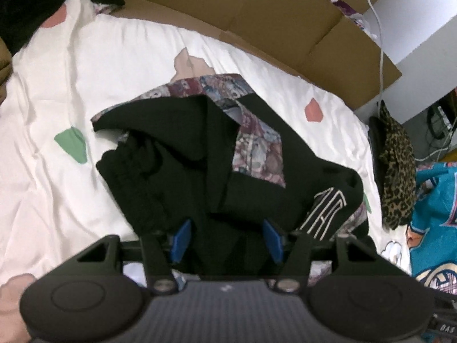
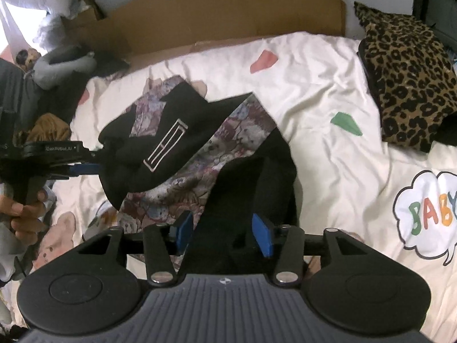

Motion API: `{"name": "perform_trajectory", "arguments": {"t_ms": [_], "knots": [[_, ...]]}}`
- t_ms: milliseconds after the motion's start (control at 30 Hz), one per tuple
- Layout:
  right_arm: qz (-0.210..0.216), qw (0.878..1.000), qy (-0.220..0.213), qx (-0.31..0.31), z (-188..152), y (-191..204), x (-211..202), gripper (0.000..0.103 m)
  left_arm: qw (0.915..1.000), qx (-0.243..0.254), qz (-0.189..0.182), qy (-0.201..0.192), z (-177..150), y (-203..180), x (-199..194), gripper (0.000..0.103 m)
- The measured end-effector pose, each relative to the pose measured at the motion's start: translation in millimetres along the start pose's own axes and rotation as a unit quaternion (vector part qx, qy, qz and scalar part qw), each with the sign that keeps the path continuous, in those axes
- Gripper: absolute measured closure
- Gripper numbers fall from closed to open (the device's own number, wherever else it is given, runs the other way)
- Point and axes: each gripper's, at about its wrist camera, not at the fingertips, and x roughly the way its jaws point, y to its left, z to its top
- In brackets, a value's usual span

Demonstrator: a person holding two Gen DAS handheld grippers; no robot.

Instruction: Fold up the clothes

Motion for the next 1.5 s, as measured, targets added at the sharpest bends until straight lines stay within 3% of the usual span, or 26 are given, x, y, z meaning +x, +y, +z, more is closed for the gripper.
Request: {"name": "perform_trajectory", "arguments": {"t_ms": [367,567,767,1000,1100,1167,1500], "knots": [[0.017,0.996,0.056,0.063,-31.3,21.5,72.4,0.044,0.9987,-0.046,-0.008,-0.019,-1.0,19.1,-33.3,0.040],[0.003,0.995,0.054,0.078,-32.5,25.1,91.8,0.042,0.9974,-0.055,0.021,-0.042,7.7,35.6,-58.4,0.037],[0.004,0.996,0.060,0.071,-36.5,34.5,102.2,0.027,0.9951,-0.088,0.010,-0.043,15.5,50.2,-61.3,0.037],[-0.015,0.995,0.072,0.064,-43.9,32.2,119.3,0.028,0.9942,-0.102,0.000,-0.033,15.2,55.2,-50.6,0.036],[-0.012,0.995,0.062,0.079,-43.2,27.6,117.4,0.053,0.9936,-0.110,-0.002,-0.027,14.4,57.0,-44.2,0.036],[0.000,0.995,0.063,0.080,-42.4,22.3,115.9,0.097,0.9941,-0.106,0.001,-0.022,12.0,55.8,-40.4,0.036],[0.047,0.994,0.048,0.084,-44.8,3.0,80.4,0.102,0.9970,-0.077,-0.002,-0.003,-0.3,35.0,-30.1,0.036]]}}
